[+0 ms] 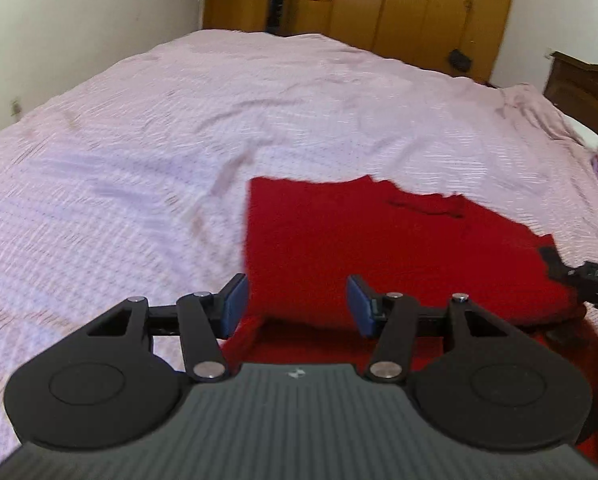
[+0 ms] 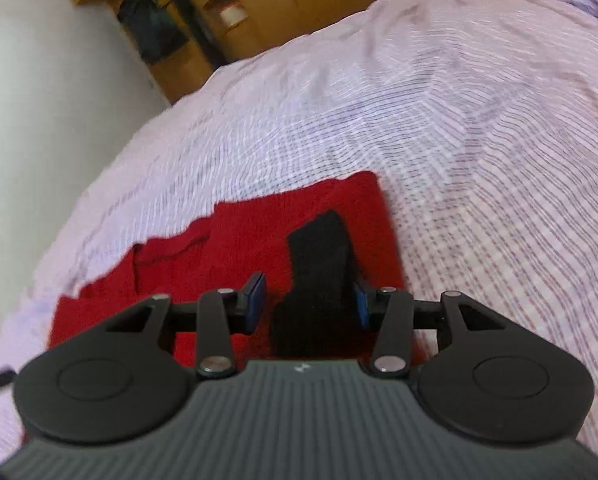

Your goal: Fold small clothes

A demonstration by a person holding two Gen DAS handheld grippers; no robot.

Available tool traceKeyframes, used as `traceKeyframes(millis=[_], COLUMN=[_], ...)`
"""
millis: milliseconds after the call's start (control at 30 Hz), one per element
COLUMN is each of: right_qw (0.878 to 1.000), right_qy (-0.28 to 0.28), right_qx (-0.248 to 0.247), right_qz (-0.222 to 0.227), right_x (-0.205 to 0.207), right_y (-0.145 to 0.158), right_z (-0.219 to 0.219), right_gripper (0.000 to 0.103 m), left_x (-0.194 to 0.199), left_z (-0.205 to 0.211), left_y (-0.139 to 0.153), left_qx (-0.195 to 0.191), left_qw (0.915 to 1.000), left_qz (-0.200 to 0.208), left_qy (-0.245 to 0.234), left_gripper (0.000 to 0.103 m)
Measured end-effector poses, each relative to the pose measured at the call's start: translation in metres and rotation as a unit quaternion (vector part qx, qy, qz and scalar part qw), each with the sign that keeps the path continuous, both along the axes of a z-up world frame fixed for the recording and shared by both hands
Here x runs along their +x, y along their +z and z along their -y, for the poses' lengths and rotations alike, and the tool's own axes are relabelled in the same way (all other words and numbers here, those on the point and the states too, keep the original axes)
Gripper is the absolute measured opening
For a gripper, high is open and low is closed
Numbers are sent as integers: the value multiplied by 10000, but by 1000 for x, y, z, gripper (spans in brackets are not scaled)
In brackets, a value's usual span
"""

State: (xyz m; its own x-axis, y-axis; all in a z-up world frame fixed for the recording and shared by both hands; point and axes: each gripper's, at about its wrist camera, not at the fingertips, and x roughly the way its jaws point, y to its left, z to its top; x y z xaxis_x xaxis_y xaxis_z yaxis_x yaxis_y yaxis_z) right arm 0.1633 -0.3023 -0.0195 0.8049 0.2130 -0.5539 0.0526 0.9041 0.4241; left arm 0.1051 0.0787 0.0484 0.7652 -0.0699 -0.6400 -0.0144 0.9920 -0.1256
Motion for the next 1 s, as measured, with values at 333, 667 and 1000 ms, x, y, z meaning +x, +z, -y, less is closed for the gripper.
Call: traceKeyframes(millis=[333,667,1000], right_qw=[9896,9984,9984], right_qy=[-232,-436,-38], right_qx=[-933,-225,-369], right_qz=[1072,265,416], right_x=[-13,2,-21], right_y=[12,-15,17], right_z=[-15,7,-1], right_gripper=[11,17,38], left_x=[57,75,59], left_z=[44,59,56], left_y=[-44,-59,-50], left_qx=[223,703,724], left_qw=[9981,9963,9947], left_qz=[-16,-81,-418], left_qy=[-575,-497,-604], left_gripper=[60,60,60])
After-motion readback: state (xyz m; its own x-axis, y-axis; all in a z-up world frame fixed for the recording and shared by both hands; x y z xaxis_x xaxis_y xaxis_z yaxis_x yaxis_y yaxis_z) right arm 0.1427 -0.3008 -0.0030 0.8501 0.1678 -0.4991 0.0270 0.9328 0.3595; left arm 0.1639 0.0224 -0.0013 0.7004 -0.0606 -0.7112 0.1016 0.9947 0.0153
